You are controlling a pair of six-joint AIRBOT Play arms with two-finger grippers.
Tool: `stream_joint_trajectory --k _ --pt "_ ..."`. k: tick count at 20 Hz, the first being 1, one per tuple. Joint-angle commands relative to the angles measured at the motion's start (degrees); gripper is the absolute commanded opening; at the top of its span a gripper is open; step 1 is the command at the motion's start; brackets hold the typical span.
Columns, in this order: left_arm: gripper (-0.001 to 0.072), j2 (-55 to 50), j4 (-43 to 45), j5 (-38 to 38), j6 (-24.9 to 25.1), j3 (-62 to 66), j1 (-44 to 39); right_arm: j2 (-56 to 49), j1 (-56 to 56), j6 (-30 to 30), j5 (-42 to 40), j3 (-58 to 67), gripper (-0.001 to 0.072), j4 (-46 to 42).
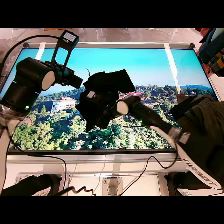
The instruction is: Fold the clothes and pants, and hang the long-sleeved shirts on hangers.
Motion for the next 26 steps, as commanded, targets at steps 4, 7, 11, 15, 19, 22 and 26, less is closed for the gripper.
stream_joint_trajectory --k 4,7,11,15,19,22,26 --pt "0.0010 0.8 5.0 -8.6 -2.4 0.0 10.8 -6.6 3.3 -8.3 -5.2 0.0 0.0481 -8.5" --pt "0.0010 0.8 5.0 -9.7 -3.0 0.0 14.8 -8.0 4.8 -11.9 -7.1 0.0 0.0481 -8.4" --pt "0.0010 0.6 5.0 -10.9 -3.0 0.0 16.4 -9.7 7.3 -12.9 -10.0 0.0 0.0481 -8.2" --pt "0.0020 -0.3 5.0 -10.9 -3.0 0.0 16.4 -12.0 8.9 -13.2 -16.1 0.2 0.0432 -11.1" --pt "0.0019 -1.5 5.0 -10.9 -3.0 0.0 16.5 -12.7 7.8 -13.2 -16.9 0.7 0.0102 -14.1" --pt "0.0019 -2.7 5.0 -10.9 -3.0 -0.1 16.5 -12.6 7.2 -12.7 -13.7 3.0 0.0021 -15.6" --pt "0.0017 -4.1 5.0 -10.4 -2.8 0.0 16.5 -11.3 5.4 -5.6 -10.4 6.8 0.0020 -17.6"
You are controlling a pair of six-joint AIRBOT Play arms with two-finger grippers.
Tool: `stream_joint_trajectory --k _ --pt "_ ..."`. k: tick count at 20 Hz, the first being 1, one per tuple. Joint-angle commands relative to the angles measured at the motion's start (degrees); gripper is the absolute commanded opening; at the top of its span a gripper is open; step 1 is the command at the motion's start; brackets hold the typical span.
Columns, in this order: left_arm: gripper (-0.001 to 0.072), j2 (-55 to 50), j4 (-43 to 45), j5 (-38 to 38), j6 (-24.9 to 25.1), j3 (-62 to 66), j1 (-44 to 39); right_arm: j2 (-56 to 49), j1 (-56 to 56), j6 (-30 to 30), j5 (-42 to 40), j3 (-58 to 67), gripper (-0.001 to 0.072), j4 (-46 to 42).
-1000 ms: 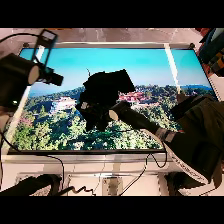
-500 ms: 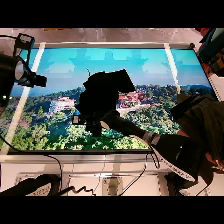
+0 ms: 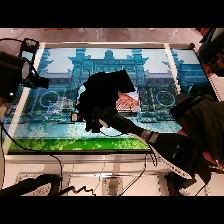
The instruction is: Fold the clothes and pants, and hang the long-sleeved shirts on hangers.
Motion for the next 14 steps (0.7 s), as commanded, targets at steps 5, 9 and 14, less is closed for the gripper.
stream_joint_trajectory --k 5,9,14 --pt "0.0017 -1.2 -1.9 1.7 0.2 0.0 0.0 1.7 -2.5 4.0 11.6 2.3 0.0145 4.0" --pt "0.0017 -1.2 -3.0 1.4 0.2 0.0 0.0 0.3 0.1 4.0 8.4 2.3 0.0625 4.2" --pt "0.0017 -1.2 -3.0 0.0 0.2 0.0 0.0 -4.0 1.3 -0.7 8.3 2.3 0.0621 1.9"
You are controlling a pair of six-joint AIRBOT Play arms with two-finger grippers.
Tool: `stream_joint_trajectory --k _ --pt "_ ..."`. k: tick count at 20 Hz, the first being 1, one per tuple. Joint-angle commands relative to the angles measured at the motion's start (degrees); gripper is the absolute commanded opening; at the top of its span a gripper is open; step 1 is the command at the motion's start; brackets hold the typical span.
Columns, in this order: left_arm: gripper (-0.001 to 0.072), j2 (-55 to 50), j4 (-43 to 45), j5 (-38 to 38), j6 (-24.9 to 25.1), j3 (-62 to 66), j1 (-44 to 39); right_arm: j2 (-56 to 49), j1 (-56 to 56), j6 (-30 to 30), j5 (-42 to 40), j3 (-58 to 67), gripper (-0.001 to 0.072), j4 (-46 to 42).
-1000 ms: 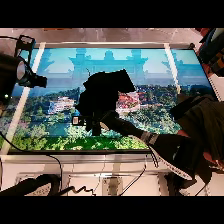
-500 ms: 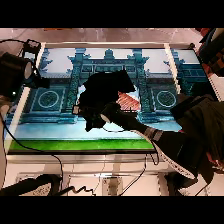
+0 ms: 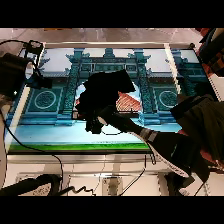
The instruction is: Fold the clothes and pants, and hang the long-sleeved shirts on hangers.
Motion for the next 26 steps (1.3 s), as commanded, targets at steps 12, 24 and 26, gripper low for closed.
stream_joint_trajectory --k 12,24,26 --pt "0.0017 0.0 -0.2 -0.7 0.0 0.0 0.0 0.3 0.6 4.9 -4.9 0.1 0.0019 -11.4" --pt "0.0012 0.0 -11.8 1.2 -0.1 -0.1 0.1 16.4 -17.4 34.4 3.9 0.0 0.0013 -2.4" --pt "0.0012 0.3 -20.4 1.2 0.0 -2.4 0.1 17.7 -22.9 34.3 5.3 -0.3 0.0013 4.2"
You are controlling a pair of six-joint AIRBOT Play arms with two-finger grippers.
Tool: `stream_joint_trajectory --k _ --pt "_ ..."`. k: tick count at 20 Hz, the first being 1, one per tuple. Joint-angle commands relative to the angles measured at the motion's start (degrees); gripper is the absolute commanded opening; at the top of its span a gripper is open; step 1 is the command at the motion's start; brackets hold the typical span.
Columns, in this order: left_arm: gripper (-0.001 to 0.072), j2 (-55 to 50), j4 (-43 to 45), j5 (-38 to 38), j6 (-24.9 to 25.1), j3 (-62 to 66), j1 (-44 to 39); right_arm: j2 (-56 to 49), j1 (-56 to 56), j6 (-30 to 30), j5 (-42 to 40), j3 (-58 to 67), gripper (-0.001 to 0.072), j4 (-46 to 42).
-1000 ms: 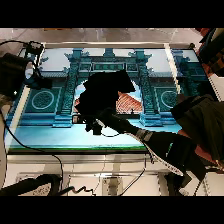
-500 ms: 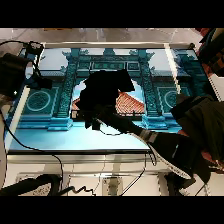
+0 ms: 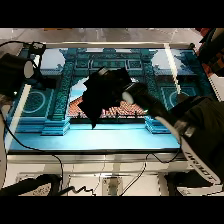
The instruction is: Fold the clothes and pants, and hang the long-sleeved shirts on hangers.
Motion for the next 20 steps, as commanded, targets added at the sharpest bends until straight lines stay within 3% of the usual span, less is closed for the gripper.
stream_joint_trajectory --k 1,5,8,9,12,13,15,16,20 --pt "0.0012 0.7 -14.2 1.3 0.0 -4.4 0.0 2.8 -9.4 2.3 3.7 -0.9 0.0013 11.3" --pt "0.0012 4.5 -28.4 13.3 -3.3 -26.6 0.0 2.9 -15.5 1.8 3.9 -3.1 0.0014 16.3" --pt "0.0013 4.2 -49.3 23.4 -3.3 -41.2 -1.2 2.8 -15.8 0.5 4.0 -4.9 0.0015 16.6" --pt "0.0016 3.8 -54.8 25.8 -2.6 -44.2 -2.4 2.8 -15.8 0.5 4.0 -4.9 0.0015 16.7" --pt "0.0033 2.2 -61.0 29.0 6.4 -46.1 -7.7 2.9 -15.8 0.3 3.5 -4.9 0.0015 17.3" --pt "0.0161 1.8 -63.3 31.6 6.8 -46.1 -9.7 2.9 -15.8 0.3 3.5 -4.9 0.0016 17.3" --pt "0.0561 1.4 -66.9 36.7 6.8 -46.1 -13.2 2.9 -15.8 0.3 4.0 -4.9 0.0016 17.6" --pt "0.0599 1.1 -68.5 38.4 6.8 -46.1 -14.5 2.9 -15.8 0.3 4.2 -4.9 0.0017 17.7" --pt "0.0599 -2.5 -73.6 40.9 6.8 -46.0 -16.5 2.9 -15.8 0.3 4.2 -4.9 0.0017 18.9"
